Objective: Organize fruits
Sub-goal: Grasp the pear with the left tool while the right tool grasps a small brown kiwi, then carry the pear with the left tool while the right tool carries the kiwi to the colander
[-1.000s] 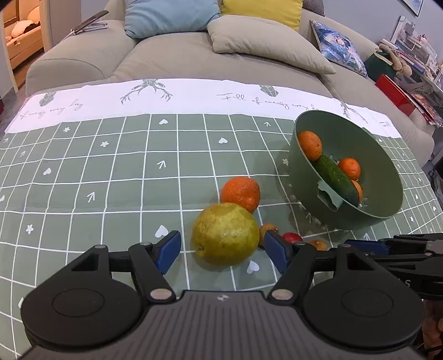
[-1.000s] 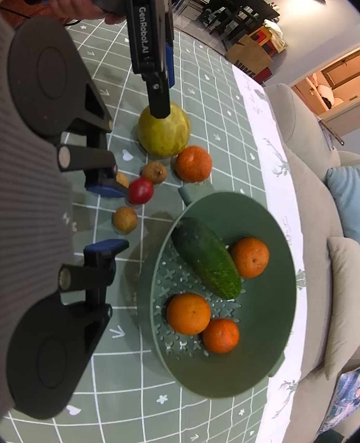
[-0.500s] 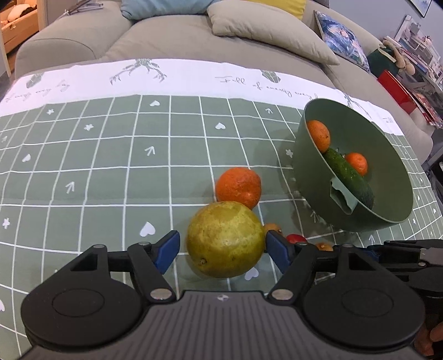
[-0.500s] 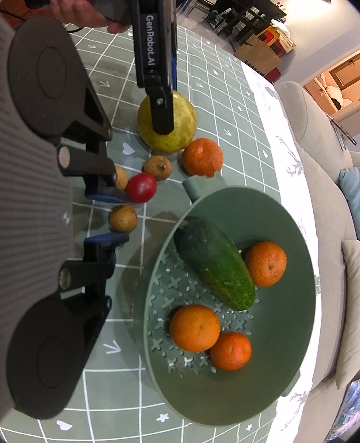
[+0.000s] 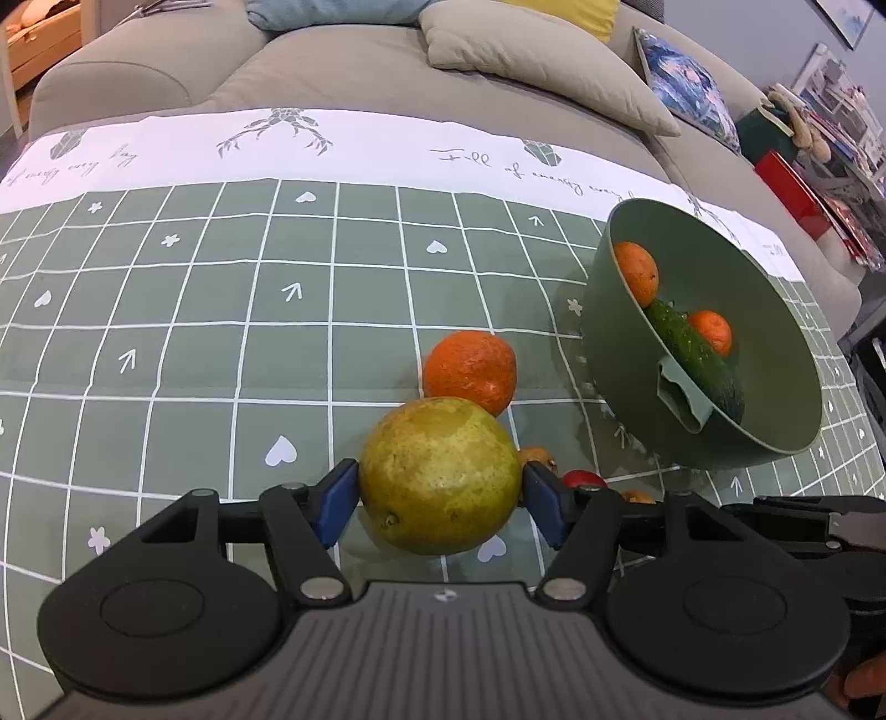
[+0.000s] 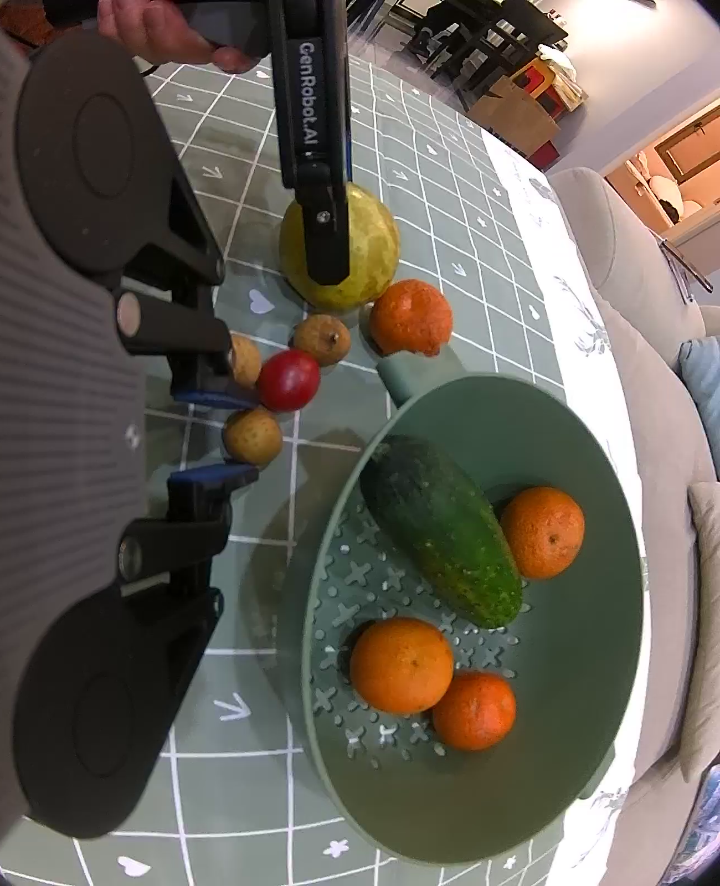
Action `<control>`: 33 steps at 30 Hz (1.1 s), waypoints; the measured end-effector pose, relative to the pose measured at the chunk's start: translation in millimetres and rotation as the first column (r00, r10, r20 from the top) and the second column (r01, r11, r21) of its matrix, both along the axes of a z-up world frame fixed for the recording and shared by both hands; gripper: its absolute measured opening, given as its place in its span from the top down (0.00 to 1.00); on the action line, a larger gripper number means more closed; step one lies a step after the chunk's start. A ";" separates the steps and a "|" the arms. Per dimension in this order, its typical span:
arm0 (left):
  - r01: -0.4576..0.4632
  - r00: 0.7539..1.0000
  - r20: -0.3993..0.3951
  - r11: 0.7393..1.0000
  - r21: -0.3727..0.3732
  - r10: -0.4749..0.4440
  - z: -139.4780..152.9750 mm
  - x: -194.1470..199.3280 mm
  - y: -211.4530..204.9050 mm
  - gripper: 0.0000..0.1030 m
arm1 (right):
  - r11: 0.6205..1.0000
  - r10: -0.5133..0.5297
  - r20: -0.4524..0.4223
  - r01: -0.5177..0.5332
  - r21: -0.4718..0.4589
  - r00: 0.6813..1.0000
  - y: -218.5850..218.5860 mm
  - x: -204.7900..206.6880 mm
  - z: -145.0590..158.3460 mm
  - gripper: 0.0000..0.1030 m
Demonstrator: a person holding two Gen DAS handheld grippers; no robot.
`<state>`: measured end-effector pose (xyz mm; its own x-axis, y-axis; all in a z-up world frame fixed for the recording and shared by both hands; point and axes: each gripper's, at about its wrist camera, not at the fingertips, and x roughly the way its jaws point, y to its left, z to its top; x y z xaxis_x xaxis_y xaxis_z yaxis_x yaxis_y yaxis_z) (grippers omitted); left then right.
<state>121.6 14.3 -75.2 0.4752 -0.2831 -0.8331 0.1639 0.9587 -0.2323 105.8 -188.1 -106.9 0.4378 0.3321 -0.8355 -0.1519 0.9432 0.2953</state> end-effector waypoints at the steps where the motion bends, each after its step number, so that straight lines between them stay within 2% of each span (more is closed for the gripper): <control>1: -0.005 1.000 0.001 1.000 0.002 0.005 0.2 -0.9 0.2 0.29 | 1.000 0.003 0.003 -0.003 0.000 1.000 -0.1 -1.1 1.3 0.84; 7: -0.022 1.000 0.017 1.000 0.013 0.022 10.7 -11.8 4.5 0.29 | 1.000 0.014 0.030 -0.014 0.000 0.999 -1.9 -8.4 13.6 0.84; 16: -0.009 0.999 0.050 1.000 0.008 0.008 46.2 -38.5 1.8 0.29 | 1.000 0.026 0.077 -0.027 0.006 0.997 -10.8 -29.7 41.7 0.84; 24: 0.044 0.995 0.086 0.999 0.006 -0.044 77.9 -58.4 -17.2 0.29 | 1.000 0.025 0.128 -0.026 0.008 0.991 -25.1 -53.0 69.4 0.84; 33: 0.138 0.983 0.126 0.990 -0.006 -0.136 104.3 -58.6 -54.1 0.29 | 1.000 -0.001 0.186 0.001 0.002 0.983 -47.0 -65.8 93.8 0.85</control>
